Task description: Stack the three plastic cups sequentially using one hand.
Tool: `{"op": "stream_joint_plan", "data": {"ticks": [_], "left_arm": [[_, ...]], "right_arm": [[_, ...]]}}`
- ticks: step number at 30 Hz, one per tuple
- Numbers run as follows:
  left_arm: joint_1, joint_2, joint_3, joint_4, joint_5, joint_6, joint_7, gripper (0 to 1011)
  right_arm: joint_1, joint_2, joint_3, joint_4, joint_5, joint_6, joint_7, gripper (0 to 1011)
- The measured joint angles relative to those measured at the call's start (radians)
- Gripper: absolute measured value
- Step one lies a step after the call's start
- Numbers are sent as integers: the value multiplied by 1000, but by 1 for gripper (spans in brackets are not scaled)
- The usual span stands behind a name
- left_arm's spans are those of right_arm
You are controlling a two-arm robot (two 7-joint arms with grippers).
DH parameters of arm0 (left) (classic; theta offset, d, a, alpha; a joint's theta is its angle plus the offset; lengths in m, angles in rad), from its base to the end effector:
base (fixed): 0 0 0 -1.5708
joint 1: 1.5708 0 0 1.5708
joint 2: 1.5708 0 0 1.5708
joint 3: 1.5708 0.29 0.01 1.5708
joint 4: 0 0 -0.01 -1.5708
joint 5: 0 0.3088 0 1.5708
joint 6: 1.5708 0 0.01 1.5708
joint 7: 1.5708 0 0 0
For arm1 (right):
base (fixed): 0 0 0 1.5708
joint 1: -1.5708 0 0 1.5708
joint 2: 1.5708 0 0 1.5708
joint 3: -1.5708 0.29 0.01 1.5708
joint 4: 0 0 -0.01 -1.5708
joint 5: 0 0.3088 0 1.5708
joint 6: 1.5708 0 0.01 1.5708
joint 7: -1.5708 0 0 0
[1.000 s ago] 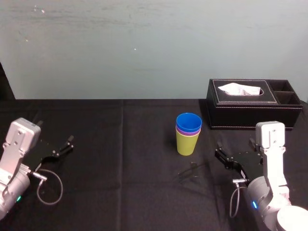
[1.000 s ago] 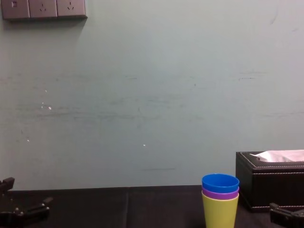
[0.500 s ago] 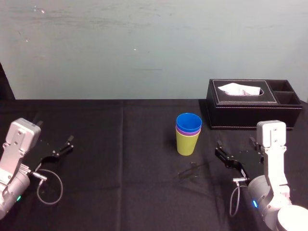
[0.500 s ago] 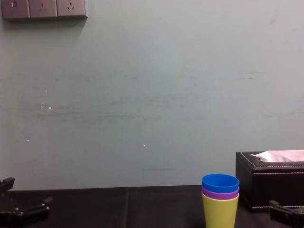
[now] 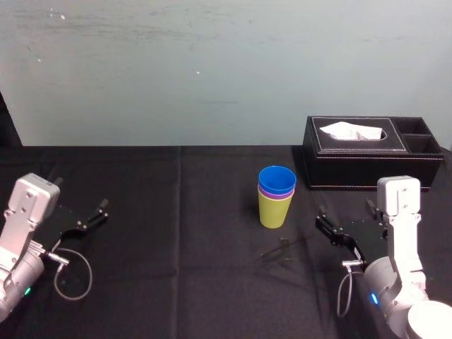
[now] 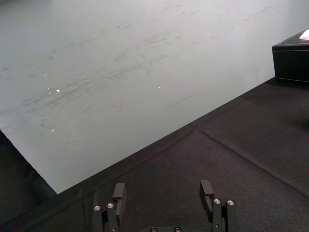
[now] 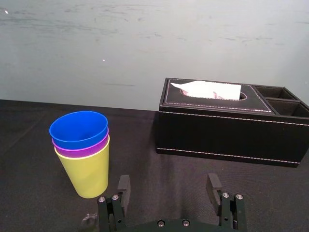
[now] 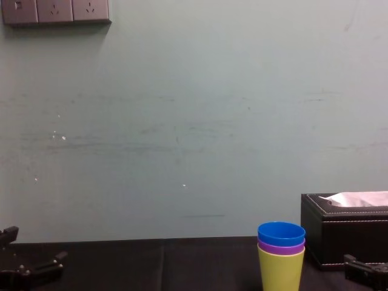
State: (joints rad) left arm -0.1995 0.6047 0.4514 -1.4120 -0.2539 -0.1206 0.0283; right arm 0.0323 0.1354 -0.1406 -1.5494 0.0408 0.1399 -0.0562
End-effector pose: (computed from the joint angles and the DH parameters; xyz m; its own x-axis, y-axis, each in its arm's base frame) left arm 0.3581 0.0827 -0.3023 0.2923 0.8803 0.3737 -0.9552 0.2873 0.0702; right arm 0.3350 0.0040 -0.3009 0.0807 -0.9911 0.1057 0.9878 0.0654 -0.1411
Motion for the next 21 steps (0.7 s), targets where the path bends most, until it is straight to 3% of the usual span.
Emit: {"op": "stream_joint_plan", "data": {"ticks": [21], "left_arm": [[0,0,0,0,0,0,0,1000]], "right_arm": [[0,0,0,0,0,-1,0,1003]]}}
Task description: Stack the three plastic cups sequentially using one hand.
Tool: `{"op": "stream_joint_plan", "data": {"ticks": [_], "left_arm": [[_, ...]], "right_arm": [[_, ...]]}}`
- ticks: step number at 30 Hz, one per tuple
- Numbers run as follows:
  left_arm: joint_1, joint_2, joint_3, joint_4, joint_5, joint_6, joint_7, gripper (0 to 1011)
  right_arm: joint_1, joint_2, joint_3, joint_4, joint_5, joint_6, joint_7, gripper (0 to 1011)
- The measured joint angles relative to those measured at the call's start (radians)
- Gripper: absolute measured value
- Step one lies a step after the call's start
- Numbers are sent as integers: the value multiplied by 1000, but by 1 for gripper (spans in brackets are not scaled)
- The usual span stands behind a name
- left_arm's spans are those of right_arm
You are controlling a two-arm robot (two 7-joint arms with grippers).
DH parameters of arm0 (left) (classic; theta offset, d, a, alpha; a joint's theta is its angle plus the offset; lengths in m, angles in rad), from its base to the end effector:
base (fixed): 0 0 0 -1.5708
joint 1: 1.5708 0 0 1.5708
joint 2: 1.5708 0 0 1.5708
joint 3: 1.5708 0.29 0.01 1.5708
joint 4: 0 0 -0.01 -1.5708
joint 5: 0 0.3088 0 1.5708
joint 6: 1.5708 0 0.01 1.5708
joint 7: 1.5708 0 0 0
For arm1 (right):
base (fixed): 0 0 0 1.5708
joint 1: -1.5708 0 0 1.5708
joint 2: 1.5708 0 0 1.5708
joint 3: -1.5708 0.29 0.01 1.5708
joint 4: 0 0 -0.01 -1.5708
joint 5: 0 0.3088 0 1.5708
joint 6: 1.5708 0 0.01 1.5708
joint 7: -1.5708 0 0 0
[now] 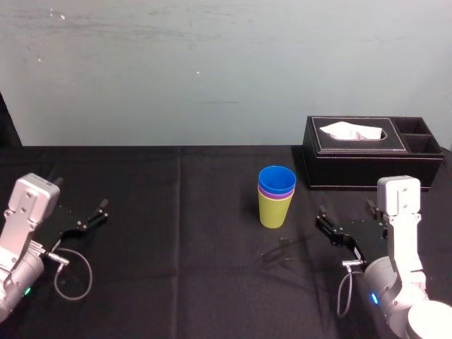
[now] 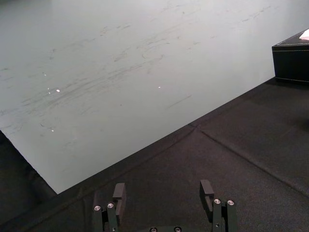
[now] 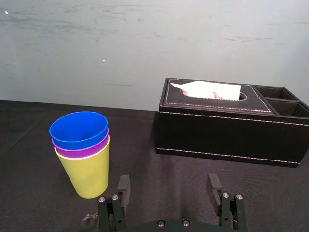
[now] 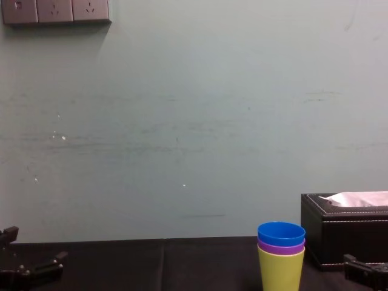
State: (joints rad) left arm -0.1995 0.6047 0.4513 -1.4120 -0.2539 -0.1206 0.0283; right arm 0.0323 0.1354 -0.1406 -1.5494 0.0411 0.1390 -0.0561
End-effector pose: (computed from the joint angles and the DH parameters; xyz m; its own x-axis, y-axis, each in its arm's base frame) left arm 0.3581 0.0827 -0.3023 0.2922 0.8803 0.3738 -0.9553 0.2873 0.0702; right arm 0.3350 0.0041 -0.3009 0.0808 -0.9911 0.1053 0.9879 0.0656 -0.1403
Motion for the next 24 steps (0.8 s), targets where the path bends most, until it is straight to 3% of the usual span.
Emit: {"op": "stream_joint_plan", "data": {"ticks": [24], "left_arm": [[0,0,0,0,0,0,0,1000]], "right_arm": [[0,0,0,0,0,0,0,1003]]}}
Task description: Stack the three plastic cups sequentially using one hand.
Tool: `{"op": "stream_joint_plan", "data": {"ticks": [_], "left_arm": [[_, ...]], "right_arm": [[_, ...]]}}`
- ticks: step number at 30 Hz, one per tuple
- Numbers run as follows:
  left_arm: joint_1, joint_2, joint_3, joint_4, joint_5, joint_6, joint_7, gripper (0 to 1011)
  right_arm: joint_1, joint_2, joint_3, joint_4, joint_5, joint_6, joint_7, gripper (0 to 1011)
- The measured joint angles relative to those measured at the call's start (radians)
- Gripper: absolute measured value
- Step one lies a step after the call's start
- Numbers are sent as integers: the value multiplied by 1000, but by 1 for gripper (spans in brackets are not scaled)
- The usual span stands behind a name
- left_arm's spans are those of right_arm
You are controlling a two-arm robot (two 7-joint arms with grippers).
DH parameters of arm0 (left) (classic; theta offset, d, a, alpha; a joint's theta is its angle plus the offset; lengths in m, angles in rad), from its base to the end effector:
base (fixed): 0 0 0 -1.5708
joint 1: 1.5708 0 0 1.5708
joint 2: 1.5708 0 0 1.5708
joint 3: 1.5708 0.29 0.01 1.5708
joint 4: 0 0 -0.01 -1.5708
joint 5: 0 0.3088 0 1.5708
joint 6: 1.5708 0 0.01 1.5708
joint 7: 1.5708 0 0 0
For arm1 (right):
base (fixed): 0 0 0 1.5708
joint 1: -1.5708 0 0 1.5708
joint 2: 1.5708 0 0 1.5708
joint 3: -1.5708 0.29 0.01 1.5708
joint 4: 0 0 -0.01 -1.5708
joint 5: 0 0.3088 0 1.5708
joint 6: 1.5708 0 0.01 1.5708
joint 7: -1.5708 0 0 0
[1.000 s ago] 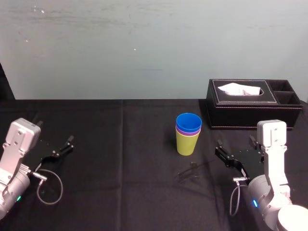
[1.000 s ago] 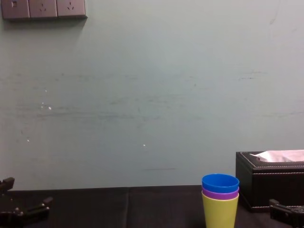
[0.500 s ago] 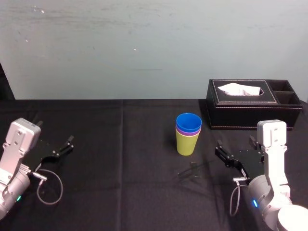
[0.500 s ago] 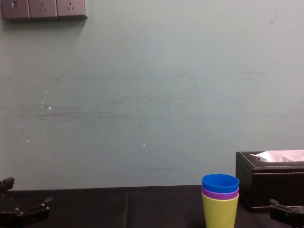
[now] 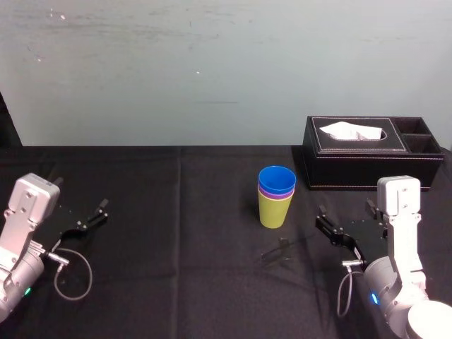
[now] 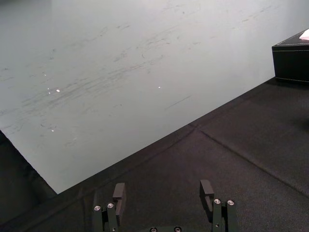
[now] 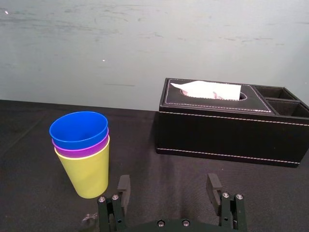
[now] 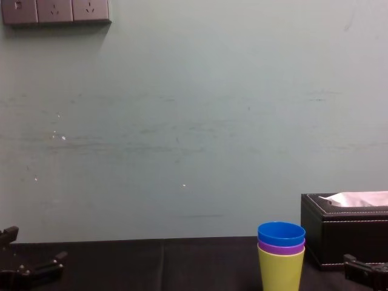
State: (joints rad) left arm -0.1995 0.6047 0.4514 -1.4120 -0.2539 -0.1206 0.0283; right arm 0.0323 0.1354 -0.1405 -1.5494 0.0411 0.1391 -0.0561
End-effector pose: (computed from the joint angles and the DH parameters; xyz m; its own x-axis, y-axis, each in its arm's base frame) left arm 0.3581 0.0827 -0.3023 0.2923 0.8803 0.3737 -0.9552 0.2873 0.0702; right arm 0.3350 0.0040 -0.3009 0.0807 -0.9912 0.1053 0.9879 0.0655 -0.1403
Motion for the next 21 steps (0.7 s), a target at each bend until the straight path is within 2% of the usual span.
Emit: {"op": "stream_joint_plan", "data": {"ticks": [21], "left_arm": [[0,0,0,0,0,0,0,1000]], "right_arm": [[0,0,0,0,0,0,0,1003]]}}
